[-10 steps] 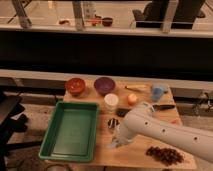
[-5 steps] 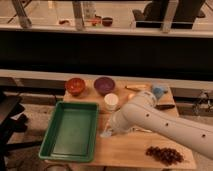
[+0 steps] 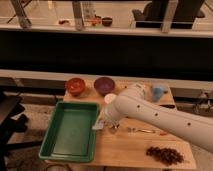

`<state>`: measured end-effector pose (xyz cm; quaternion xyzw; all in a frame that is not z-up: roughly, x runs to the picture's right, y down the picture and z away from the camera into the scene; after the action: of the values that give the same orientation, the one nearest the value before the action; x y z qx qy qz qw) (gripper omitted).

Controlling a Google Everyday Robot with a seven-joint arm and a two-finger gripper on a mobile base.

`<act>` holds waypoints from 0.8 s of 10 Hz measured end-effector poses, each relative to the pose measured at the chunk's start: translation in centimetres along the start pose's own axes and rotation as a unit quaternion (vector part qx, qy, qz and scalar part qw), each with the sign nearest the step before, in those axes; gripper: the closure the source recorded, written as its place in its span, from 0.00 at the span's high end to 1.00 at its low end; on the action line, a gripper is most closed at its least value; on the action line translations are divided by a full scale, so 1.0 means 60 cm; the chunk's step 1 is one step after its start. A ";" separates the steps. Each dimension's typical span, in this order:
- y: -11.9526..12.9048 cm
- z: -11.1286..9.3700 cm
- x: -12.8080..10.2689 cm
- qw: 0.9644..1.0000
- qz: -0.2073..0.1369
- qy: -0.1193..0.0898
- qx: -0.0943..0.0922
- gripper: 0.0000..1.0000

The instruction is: Wipe red bowl with towel

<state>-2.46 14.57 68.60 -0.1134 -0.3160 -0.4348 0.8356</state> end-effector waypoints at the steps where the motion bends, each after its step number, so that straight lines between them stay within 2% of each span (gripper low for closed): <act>1: -0.009 0.004 0.009 1.000 -0.009 -0.001 0.006 0.07; 3: -0.031 0.011 0.032 0.999 -0.032 -0.005 0.023 0.06; 4: -0.043 0.014 0.042 0.998 -0.046 -0.007 0.032 0.01; 8: -0.077 0.018 0.071 0.996 -0.080 -0.005 0.049 0.01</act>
<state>-4.80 9.51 71.71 -0.0488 -0.3491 -0.4835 0.8012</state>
